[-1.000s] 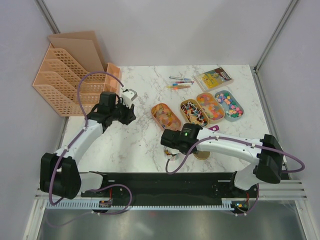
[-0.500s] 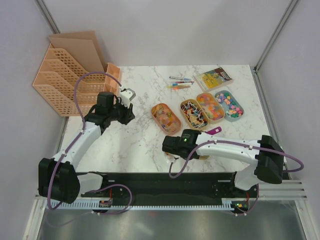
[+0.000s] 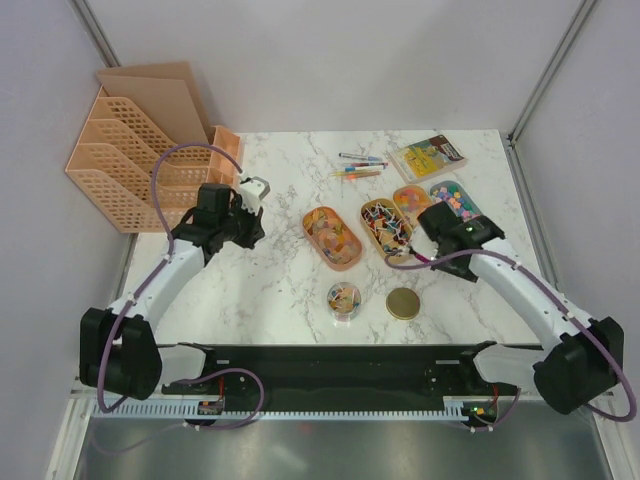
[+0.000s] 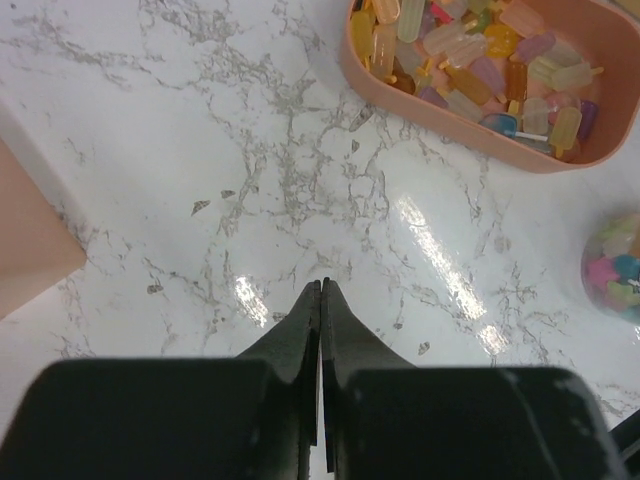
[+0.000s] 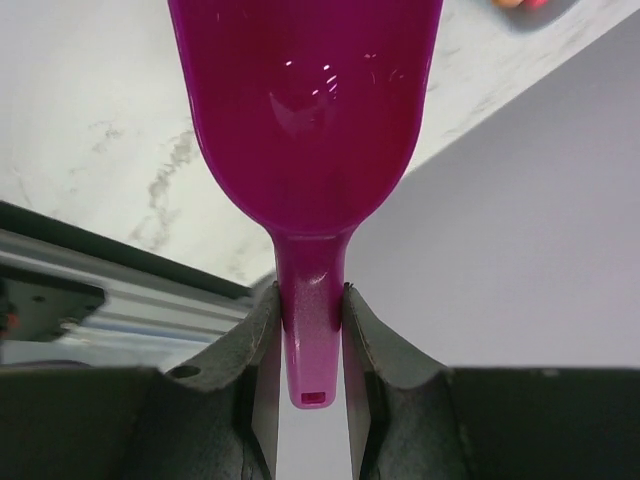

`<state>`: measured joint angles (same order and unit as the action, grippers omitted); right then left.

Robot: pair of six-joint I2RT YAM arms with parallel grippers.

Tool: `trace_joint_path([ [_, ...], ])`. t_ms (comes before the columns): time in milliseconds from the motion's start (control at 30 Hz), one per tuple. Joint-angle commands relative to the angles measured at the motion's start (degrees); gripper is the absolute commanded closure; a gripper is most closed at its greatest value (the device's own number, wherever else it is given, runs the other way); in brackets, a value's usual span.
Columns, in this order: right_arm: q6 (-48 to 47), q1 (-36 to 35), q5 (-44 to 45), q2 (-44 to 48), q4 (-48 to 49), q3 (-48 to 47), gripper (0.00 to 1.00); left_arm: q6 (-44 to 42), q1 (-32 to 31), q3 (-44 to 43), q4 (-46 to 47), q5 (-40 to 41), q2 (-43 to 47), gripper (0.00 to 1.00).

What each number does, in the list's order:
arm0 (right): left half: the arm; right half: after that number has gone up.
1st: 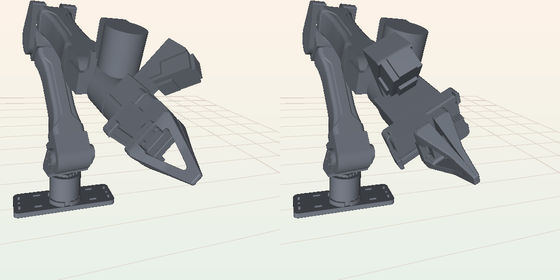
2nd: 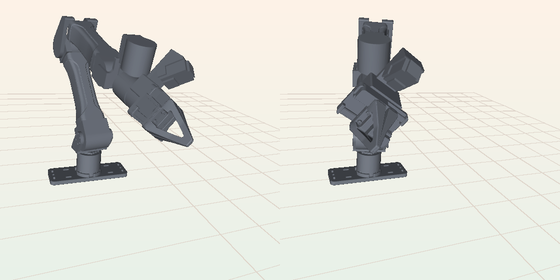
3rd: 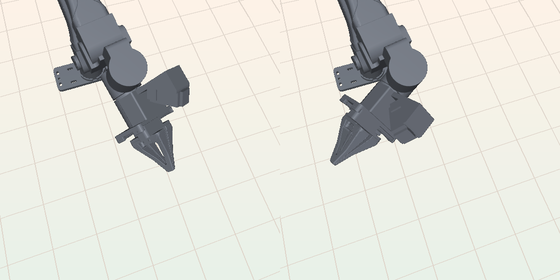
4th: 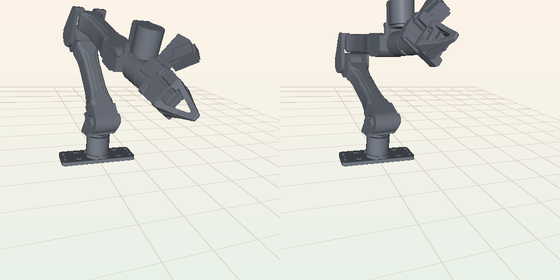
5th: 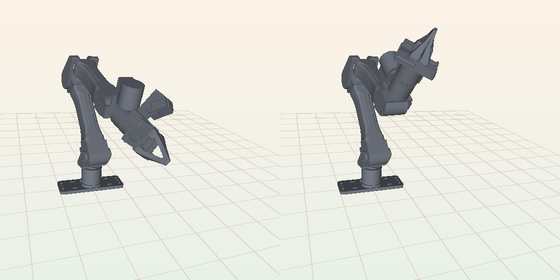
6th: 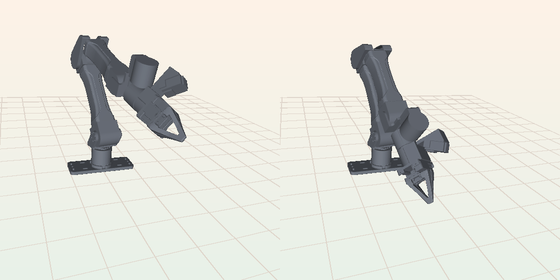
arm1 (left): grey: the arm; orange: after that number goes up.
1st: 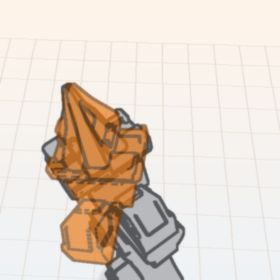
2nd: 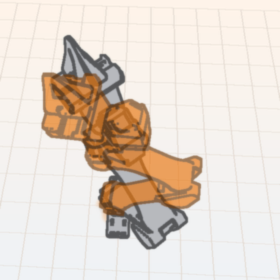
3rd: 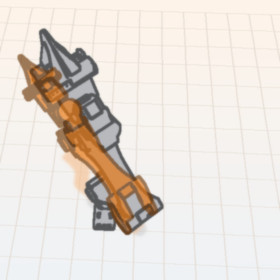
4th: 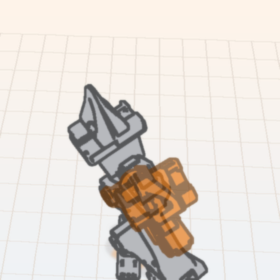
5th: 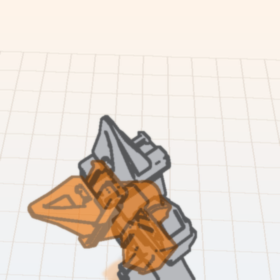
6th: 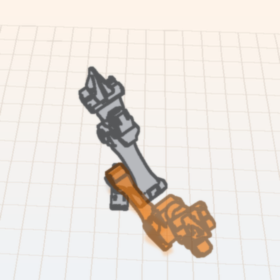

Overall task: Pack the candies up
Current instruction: Place the spatula at the center of the board.

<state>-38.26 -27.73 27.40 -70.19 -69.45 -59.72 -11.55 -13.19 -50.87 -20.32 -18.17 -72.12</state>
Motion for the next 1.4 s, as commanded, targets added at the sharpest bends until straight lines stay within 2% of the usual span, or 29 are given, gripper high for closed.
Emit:
trace_joint_path([
  [0,1.2,14.7,-9.9,-0.9,8.4,1.7,1.00,3.6,0.4,-3.3,-1.5,2.6,-3.0,0.98],
  [100,4.2,27.4,-13.7,-5.5,11.5,0.8,1.00,5.0,0.4,-4.2,-1.6,2.5,-4.6,0.98],
  [200,8.7,36.2,-16.8,-9.8,12.8,-0.6,1.00,6.0,0.4,-5.0,-1.4,2.6,-6.4,0.98],
  [367,14.2,43.4,-19.1,-13.7,16.2,-1.1,1.00,6.5,0.4,-6.8,-1.3,1.9,-9.7,0.98],
  [667,15.8,44.4,-20.1,-27.1,21.0,-5.5,1.00,9.0,0.4,-9.6,-0.8,1.4,-15.9,0.98],
  [1000,18.0,48.0,-21.4,-25.7,22.7,-6.4,1.00,7.8,0.4,-16.7,-2.3,2.4,-20.3,0.98],
  [1200,17.4,48.2,-20.2,-26.0,21.9,-7.0,1.00,9.5,0.3,-18.1,-2.3,-0.8,-23.1,0.98],
  [1367,15.2,48.2,-20.3,-27.4,20.8,-6.8,1.00,9.6,0.3,-17.9,-1.4,-0.4,-23.4,0.98],
])
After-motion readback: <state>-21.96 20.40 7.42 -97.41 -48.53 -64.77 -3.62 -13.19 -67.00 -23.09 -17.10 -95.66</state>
